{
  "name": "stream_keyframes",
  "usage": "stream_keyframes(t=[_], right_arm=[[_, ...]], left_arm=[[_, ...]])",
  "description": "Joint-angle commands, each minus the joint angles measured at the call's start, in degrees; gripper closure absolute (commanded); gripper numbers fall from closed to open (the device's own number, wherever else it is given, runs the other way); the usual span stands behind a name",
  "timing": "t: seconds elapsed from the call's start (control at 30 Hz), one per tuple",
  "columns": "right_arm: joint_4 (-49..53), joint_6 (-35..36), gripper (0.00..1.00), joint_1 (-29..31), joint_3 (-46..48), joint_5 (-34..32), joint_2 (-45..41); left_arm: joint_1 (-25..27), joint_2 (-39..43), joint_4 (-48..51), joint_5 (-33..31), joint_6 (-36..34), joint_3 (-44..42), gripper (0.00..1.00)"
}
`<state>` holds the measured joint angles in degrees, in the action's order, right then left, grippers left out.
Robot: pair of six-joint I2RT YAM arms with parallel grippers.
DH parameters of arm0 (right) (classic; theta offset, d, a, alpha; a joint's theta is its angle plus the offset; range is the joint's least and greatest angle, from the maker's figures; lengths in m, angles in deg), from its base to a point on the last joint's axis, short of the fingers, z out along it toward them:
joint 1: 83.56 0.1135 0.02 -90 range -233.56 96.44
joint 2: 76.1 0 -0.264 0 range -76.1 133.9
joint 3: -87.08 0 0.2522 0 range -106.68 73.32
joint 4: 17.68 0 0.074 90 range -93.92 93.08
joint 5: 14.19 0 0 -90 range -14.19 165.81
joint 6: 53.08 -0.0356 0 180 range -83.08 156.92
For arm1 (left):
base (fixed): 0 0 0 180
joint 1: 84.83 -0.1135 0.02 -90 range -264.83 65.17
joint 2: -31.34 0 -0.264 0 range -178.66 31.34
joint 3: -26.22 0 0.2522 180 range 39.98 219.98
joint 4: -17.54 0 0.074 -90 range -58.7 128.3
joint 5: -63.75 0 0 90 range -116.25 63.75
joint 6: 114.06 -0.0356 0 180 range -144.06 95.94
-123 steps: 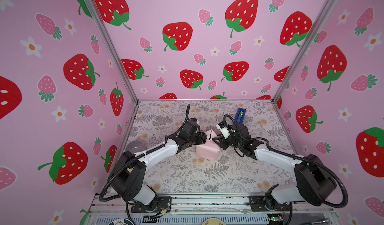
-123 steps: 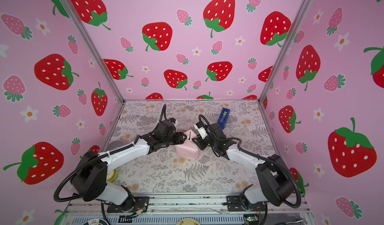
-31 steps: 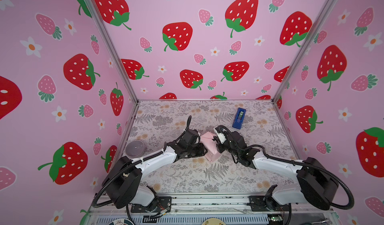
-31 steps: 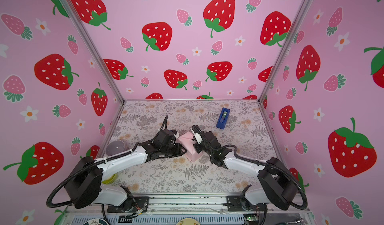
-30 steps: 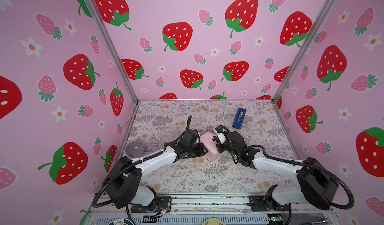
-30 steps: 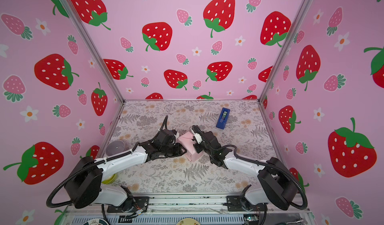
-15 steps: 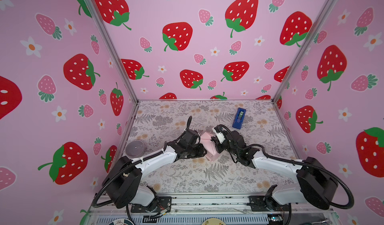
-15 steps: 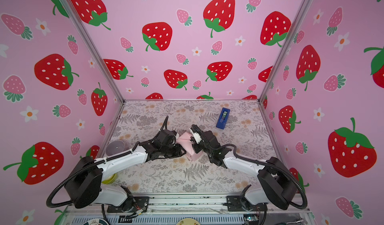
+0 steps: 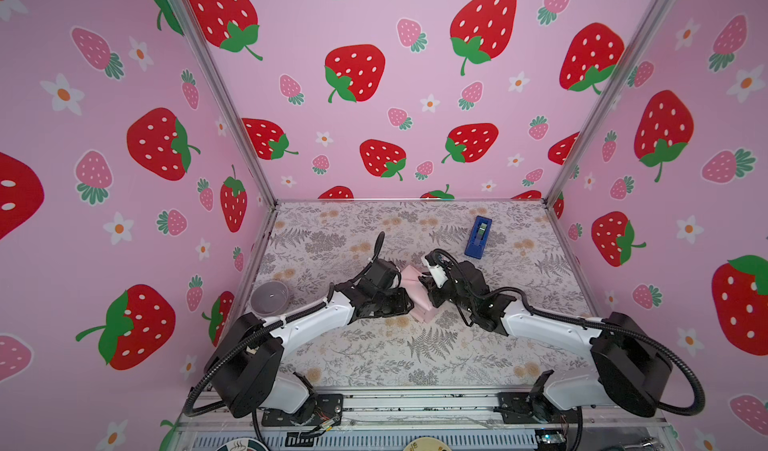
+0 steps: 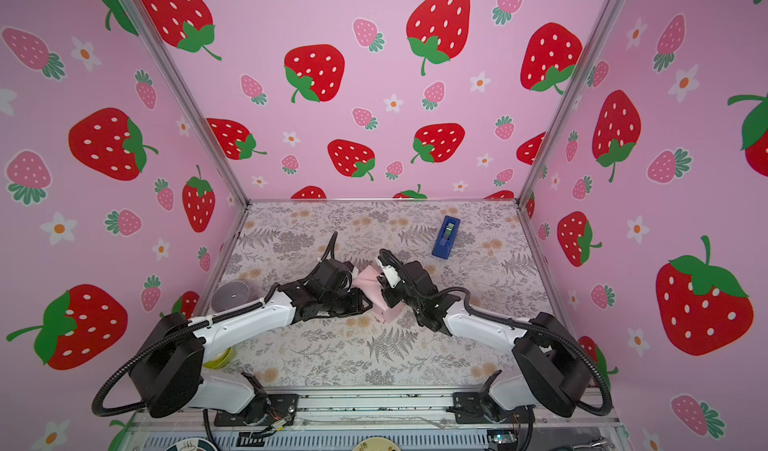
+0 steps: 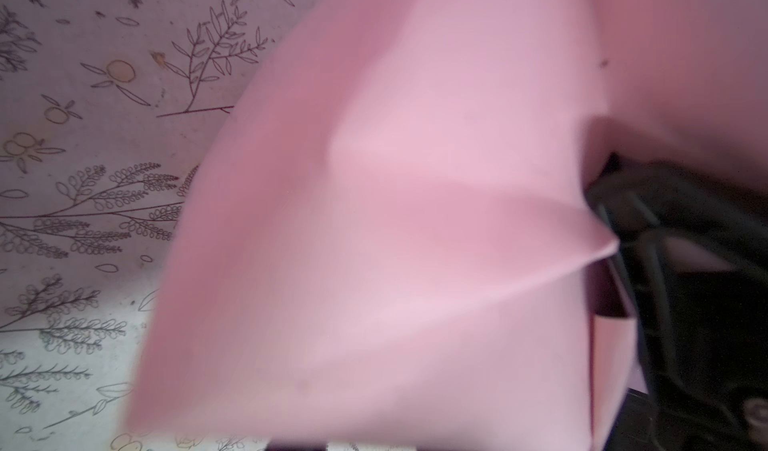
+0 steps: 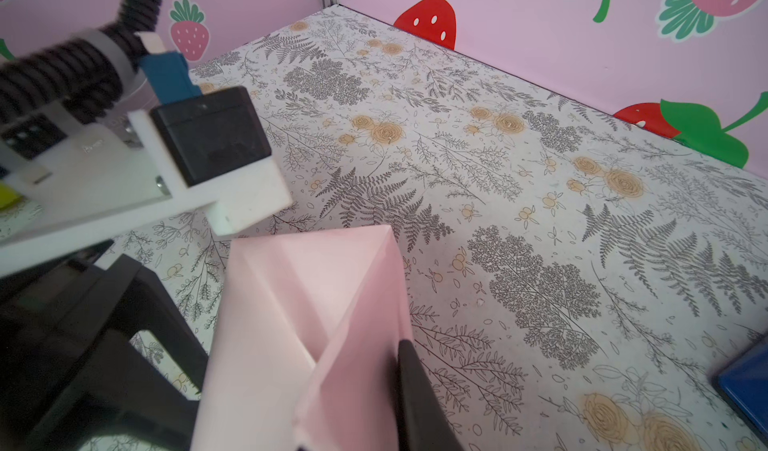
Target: Wrap the gift box in paper
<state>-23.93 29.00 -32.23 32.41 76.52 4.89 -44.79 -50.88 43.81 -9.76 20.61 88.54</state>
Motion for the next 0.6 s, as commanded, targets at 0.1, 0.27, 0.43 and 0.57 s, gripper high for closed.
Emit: stream_keyframes(t=[0.1,0.27,0.43,0.57], right_arm=[[4.2,-1.6,0.78,1.3,-0.2,6.8,1.1],[4.1,-1.3,0.76,1.3,0.0,6.8,0.9],[4.0,-1.4,0.73,1.4,0.0,9.0,1.1],[4.1,-2.0,0.72,1.2,0.2,9.1,1.6]], left_arm=[[-0.3,-0.2,-2.7,-0.8,-0.6,3.7,0.63],[-0.5,-0.4,-2.5,-0.8,-0.7,3.9,0.63],[-0.7,-0.3,-2.3,-0.9,-0.8,3.9,0.63],[-0.7,-0.3,-2.3,-0.8,-0.7,3.9,0.64]])
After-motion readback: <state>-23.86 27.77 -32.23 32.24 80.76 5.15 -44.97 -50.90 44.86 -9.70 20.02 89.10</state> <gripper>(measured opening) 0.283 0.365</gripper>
